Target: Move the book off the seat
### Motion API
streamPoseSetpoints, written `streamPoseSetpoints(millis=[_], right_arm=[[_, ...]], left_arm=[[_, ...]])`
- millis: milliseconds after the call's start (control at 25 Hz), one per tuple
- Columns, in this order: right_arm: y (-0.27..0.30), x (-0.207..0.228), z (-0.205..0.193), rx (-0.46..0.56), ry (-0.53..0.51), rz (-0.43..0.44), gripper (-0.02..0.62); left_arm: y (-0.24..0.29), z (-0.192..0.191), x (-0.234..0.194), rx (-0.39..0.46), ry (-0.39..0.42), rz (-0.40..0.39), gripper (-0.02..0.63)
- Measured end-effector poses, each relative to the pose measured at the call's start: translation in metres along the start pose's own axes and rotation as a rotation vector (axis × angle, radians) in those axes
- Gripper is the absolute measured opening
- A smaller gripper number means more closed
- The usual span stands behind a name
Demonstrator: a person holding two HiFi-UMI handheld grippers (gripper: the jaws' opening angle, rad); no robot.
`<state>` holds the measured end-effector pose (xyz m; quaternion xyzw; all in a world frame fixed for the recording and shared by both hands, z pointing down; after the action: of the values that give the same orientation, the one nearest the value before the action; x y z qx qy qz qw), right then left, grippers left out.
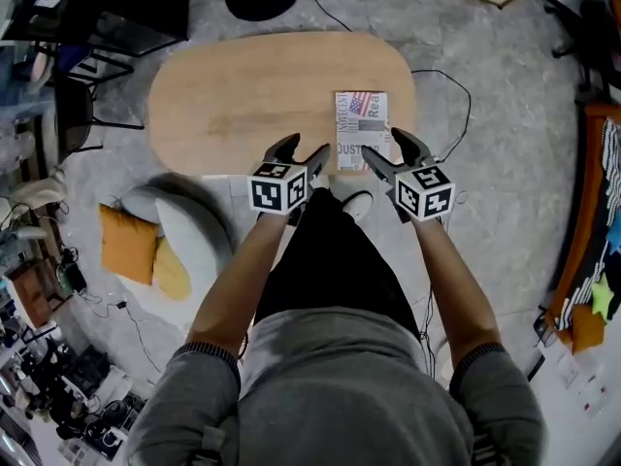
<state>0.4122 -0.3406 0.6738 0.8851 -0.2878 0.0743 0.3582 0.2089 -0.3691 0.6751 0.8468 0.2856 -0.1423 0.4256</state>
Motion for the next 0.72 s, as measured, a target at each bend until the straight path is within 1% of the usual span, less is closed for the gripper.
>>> streamPoseSetpoints(millis=[200, 400, 480, 640, 720], right_arm=[[-0.040, -0.040, 0.048, 0.084, -0.062, 0.027, 0.357], [-0.083, -0.091, 0.102, 0.158, -0.244, 0.059, 0.356], [-0.097, -0.108, 0.122, 0.198, -0.291, 0.089, 0.353], [-0.125, -0.133, 0.152, 0.272, -0.317, 0.165, 0.345], [-0.143, -0.143, 0.165, 0.304, -0.325, 0.190, 0.334]], left_arm=[[-0.066, 0.040, 0.034, 0.114, 0.071, -0.035, 0.325], [-0.132, 0.072, 0.070, 0.250, 0.112, -0.089, 0.325], [-0.156, 0.086, 0.085, 0.294, 0.138, -0.103, 0.325], [-0.194, 0.108, 0.116, 0.373, 0.213, -0.132, 0.325], [-0.209, 0.117, 0.131, 0.410, 0.255, -0.147, 0.325]])
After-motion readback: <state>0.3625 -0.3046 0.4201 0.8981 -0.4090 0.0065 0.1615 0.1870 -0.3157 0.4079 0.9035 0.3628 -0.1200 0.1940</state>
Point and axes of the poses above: the fingertips, and each gripper's own axes: y forward along the fingers, x to its right, z out of its top, the point moved 6 cm from there along -y, backward along the fingers, and after that the axes turned 4 degrees about -y, right-handed, at the moved point
